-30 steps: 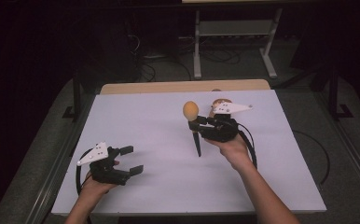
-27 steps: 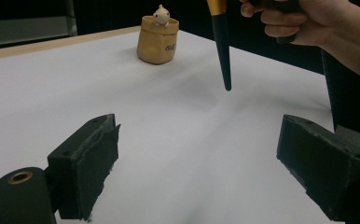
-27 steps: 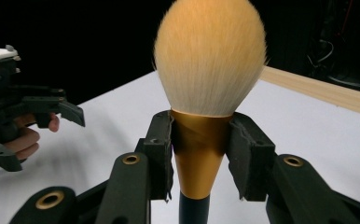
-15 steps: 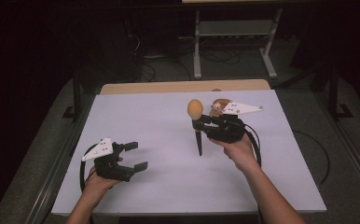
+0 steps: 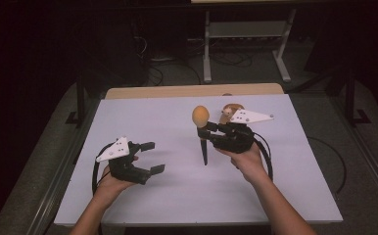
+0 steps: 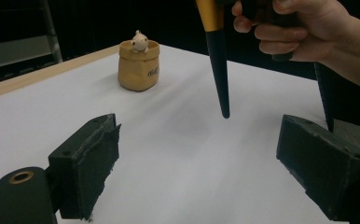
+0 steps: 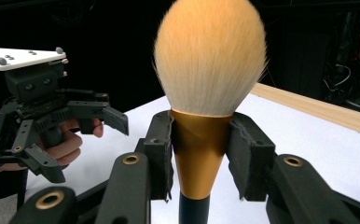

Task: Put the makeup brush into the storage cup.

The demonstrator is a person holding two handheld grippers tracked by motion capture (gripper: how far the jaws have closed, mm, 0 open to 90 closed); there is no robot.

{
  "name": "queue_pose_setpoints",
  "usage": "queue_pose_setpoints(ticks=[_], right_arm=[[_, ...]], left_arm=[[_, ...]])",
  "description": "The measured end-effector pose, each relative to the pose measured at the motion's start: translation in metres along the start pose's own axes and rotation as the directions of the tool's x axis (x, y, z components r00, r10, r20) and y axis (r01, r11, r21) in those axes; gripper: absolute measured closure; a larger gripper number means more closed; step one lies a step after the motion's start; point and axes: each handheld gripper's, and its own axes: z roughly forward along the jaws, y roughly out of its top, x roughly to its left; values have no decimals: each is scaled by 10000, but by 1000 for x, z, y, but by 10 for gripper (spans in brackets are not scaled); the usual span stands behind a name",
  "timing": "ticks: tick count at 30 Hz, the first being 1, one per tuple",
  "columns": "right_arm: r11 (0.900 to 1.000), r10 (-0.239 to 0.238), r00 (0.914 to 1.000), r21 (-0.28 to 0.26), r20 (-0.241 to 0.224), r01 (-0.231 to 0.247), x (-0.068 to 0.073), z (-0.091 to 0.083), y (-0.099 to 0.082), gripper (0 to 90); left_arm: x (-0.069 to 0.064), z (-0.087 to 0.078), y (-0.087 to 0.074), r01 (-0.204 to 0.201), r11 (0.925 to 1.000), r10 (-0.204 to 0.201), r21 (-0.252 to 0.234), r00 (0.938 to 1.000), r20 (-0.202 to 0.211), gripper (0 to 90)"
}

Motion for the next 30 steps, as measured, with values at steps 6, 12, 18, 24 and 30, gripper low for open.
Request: queue_pose_setpoints(ticks=[6,12,18,24,30], right_arm=[[9999,-40,10000,-118,-78,39,2,1,-1,616],[9999,-19,9999,-166,-134,17,2,0,-3,616],[9996,-83,10000,-264,-13,83,-1,-2,-2,616],[9991,-230,9993,-342,287,240,-8,-5,0,616],[9987,-334,9966,-369,748,362,-16,-8,2,616]], left_arm=[[1,8,7,-211,9998,212,-68,9998,35,124],[0,18,14,-287,9996,289,-74,9994,210,124],[-2,28,13,-377,9993,379,-44,9984,427,125],[-4,28,11,-376,9993,378,-34,9978,541,125],[-4,28,7,-254,9997,254,-15,9979,600,124]])
